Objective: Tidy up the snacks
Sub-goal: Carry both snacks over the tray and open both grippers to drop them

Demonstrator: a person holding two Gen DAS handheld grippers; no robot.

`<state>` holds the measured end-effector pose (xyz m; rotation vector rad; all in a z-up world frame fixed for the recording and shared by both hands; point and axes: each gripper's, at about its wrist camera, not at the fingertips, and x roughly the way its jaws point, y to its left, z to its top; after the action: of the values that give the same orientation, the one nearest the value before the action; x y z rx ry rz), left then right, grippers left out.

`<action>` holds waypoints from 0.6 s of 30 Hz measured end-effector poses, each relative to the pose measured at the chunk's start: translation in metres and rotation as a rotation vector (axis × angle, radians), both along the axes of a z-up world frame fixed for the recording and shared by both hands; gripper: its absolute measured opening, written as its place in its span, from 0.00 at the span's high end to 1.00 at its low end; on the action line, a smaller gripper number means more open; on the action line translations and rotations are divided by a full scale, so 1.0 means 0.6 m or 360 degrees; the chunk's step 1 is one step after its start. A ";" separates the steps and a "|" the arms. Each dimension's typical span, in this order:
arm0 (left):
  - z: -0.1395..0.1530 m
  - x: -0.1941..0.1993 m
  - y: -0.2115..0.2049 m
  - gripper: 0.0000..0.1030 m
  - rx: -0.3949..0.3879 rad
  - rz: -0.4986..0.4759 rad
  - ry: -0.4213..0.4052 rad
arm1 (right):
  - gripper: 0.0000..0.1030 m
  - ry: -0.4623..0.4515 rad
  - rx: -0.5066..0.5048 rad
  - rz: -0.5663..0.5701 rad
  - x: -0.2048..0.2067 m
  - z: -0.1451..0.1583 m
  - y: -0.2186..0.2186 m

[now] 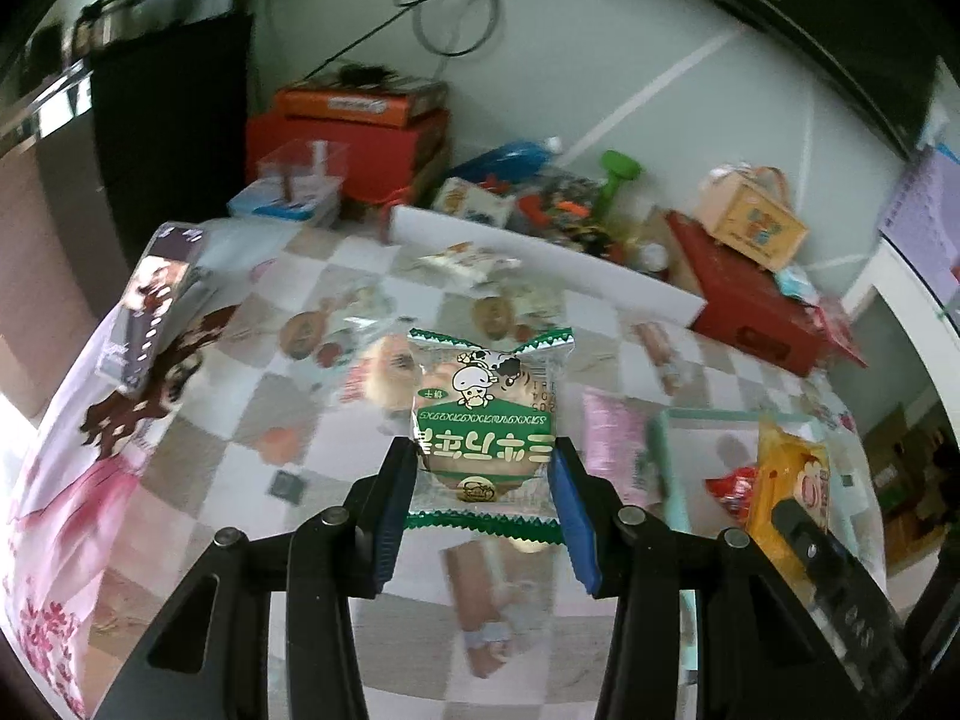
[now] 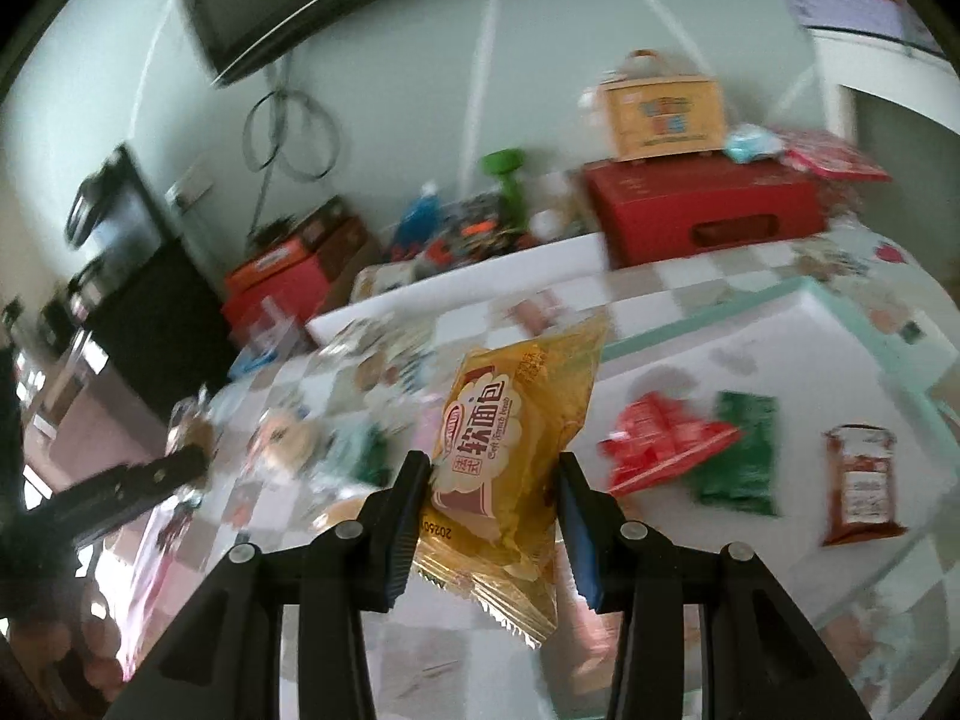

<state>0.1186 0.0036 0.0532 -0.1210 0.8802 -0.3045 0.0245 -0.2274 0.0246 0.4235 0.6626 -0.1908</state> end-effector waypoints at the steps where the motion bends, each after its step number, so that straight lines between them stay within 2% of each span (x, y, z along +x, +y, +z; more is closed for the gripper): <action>1: 0.003 -0.004 -0.013 0.54 0.0000 -0.0031 -0.0011 | 0.56 -0.0004 0.0012 -0.0049 -0.007 0.002 -0.019; 13: 0.004 -0.052 -0.194 0.54 -0.0016 -0.0482 -0.0045 | 0.56 -0.0020 0.0147 -0.0589 -0.109 -0.001 -0.222; 18: -0.013 -0.053 -0.247 0.54 0.0015 -0.0570 -0.0035 | 0.57 0.0004 0.0195 -0.0686 -0.127 -0.021 -0.269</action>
<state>0.0866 -0.1445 0.0454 0.0506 0.8801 -0.6342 -0.0516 -0.3886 0.0120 0.6822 0.5806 -0.5611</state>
